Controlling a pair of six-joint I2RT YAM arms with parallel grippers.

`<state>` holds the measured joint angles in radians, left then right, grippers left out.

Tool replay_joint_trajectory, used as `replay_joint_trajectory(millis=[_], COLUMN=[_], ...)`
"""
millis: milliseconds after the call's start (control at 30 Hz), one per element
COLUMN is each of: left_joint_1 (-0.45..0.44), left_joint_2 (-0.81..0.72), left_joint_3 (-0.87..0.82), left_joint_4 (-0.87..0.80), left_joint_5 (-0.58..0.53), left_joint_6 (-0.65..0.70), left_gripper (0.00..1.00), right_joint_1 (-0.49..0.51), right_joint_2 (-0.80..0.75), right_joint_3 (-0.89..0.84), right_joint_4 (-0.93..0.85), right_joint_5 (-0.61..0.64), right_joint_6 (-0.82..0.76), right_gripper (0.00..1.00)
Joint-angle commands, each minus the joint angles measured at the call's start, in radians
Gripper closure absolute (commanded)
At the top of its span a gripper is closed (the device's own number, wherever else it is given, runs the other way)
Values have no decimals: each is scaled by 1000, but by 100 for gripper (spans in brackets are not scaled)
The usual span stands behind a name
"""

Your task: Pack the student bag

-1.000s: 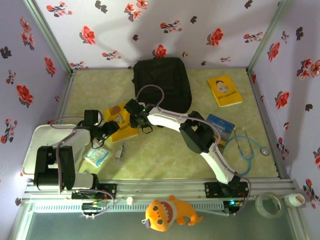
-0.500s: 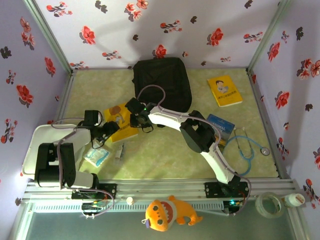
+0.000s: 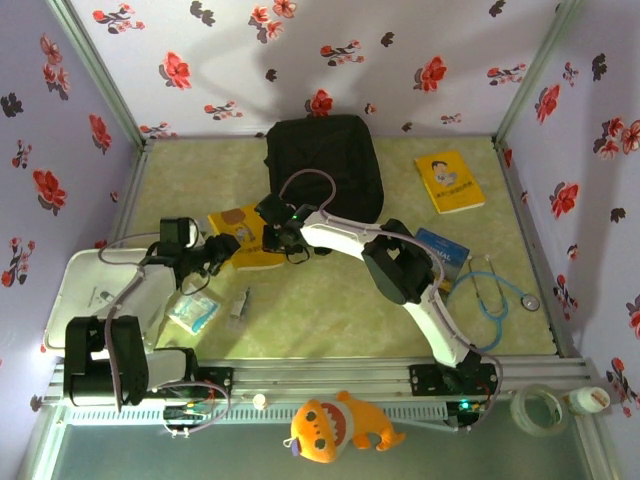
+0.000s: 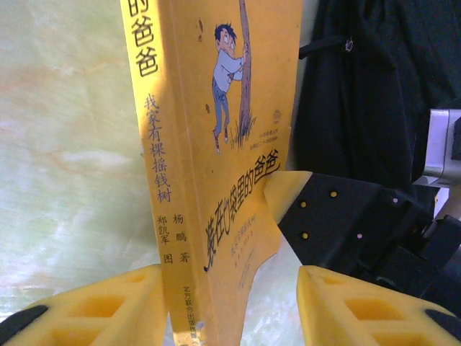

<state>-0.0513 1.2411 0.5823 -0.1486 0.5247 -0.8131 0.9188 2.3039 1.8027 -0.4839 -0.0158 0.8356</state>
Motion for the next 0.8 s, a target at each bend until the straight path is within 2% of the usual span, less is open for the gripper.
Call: replay_joint_trajectory(millis=[0, 167, 333, 467, 633, 767], left_joint_1=[-8, -11, -12, -12, -12, -12], left_joint_2=[54, 99, 123, 115, 71, 16], left_joint_3=[10, 9, 35, 48, 116, 189], left_joint_4=[45, 83, 76, 84, 21, -25], left_joint_5=[106, 106, 100, 52, -2, -29], left_joint_6=[-46, -71, -55, -52, -17, -18], left_gripper=[54, 59, 70, 83, 100, 100], right_joint_1=[6, 3, 4, -9, -43, -53], right_joint_2=[27, 25, -3, -76, -229, -390], right_joint_3=[-44, -61, -93, -129, -226, -328], right_joint_4=[4, 33, 80, 123, 226, 295], right_joint_5=[-60, -73, -73, -55, -65, -40], right_joint_6=[43, 73, 89, 80, 65, 4], right_gripper=[67, 66, 66, 63, 52, 38])
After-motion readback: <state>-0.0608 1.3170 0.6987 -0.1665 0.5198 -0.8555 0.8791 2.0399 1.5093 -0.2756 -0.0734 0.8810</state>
